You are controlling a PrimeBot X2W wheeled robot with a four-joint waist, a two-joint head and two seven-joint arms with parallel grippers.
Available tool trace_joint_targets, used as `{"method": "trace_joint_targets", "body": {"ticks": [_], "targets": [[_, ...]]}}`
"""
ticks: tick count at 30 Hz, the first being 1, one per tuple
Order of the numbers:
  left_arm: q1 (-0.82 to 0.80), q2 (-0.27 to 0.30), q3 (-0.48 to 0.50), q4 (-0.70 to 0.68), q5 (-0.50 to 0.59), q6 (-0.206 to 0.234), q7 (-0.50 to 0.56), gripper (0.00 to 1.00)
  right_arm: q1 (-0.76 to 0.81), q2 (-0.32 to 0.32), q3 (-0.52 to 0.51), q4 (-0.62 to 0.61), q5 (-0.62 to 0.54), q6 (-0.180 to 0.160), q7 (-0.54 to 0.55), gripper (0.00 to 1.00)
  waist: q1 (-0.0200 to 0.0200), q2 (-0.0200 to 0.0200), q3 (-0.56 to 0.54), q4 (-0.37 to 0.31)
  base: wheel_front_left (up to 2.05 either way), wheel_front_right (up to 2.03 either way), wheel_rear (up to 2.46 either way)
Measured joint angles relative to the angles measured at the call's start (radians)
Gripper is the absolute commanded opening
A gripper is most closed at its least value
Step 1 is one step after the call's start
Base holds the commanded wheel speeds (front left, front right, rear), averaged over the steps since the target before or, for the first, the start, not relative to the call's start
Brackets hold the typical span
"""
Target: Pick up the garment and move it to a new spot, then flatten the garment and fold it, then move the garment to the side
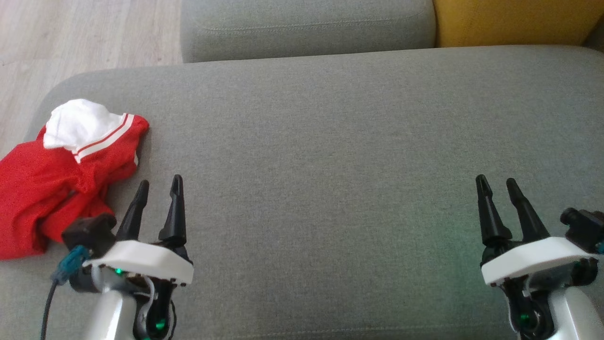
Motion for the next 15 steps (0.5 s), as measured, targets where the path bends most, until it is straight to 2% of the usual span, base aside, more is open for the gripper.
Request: {"method": "trace_joint_targets", "body": {"ticks": [15], "targets": [[0.0,0.012,-0.033,0.014,0.161,0.035,-0.046,1.0,0.002,0.006,0.0,-0.012,-0.17,0.0,-0.012,1.0,0.0,0.0,0.007,0.004,0.0,0.0,0.0]]}}
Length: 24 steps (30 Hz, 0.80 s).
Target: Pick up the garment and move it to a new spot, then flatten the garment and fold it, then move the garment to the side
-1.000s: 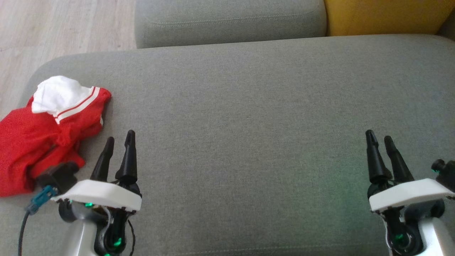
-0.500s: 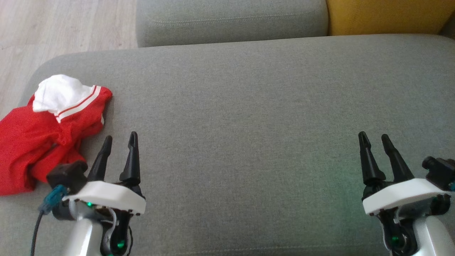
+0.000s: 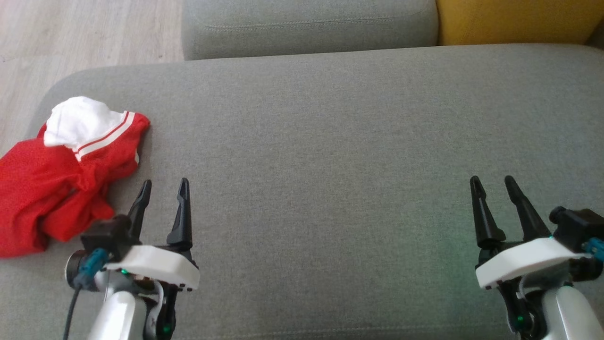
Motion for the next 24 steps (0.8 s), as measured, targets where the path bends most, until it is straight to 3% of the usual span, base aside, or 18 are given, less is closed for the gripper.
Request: {"method": "trace_joint_targets", "body": {"ticks": [24], "targets": [[0.001,0.002,-0.032,0.026,0.199,0.038,-0.059,1.0,0.006,0.033,-0.03,-0.018,-0.193,0.0,-0.027,1.0,0.0,0.0,0.001,0.012,0.0,0.0,0.0]]}}
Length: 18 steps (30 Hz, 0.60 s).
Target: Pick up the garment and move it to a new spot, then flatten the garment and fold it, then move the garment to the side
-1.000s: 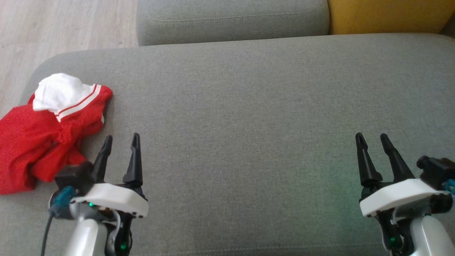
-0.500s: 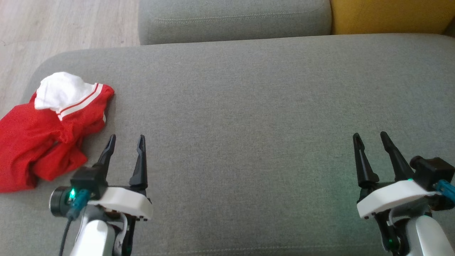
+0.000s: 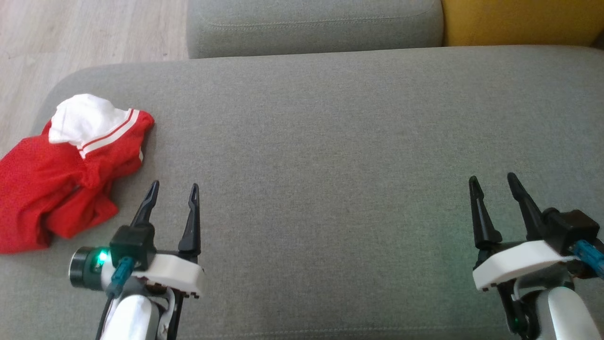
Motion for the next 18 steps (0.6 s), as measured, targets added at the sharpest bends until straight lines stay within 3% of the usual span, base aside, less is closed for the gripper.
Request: {"method": "trace_joint_targets", "body": {"ticks": [18], "targets": [[0.0,-0.003,0.002,0.025,-0.027,0.0,0.0,1.0,0.018,0.008,-0.015,-0.012,0.004,0.0,0.0,1.0,0.0,0.0,-0.004,0.019,0.0,0.0,0.0]]}}
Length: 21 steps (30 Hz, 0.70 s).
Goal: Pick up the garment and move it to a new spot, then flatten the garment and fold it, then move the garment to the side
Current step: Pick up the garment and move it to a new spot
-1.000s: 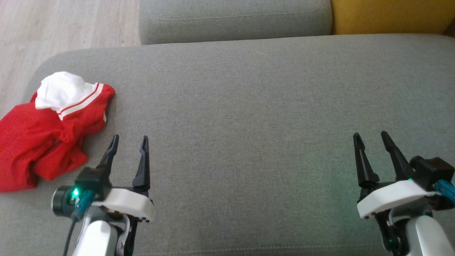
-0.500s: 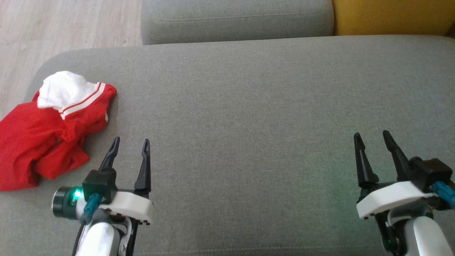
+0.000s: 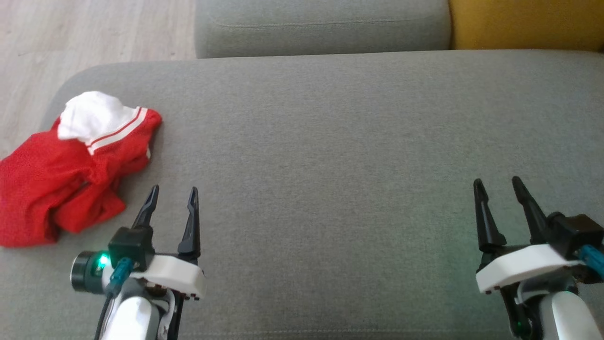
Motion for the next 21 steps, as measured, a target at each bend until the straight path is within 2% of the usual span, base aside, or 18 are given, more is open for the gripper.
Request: {"method": "trace_joint_targets", "body": {"ticks": [7,21], "targets": [[-0.008,-0.006,0.001,0.005,0.0,0.0,0.0,1.0,0.0,0.0,0.002,-0.047,0.0,0.0,0.005,1.0,0.0,0.0,0.003,0.068,0.0,0.0,0.0],[-0.027,-0.008,0.039,-0.043,-0.01,0.011,0.0,1.0,-0.003,-0.002,0.063,-0.123,0.009,0.0,0.043,1.0,0.0,0.0,0.018,0.298,0.0,0.0,0.0]]}}
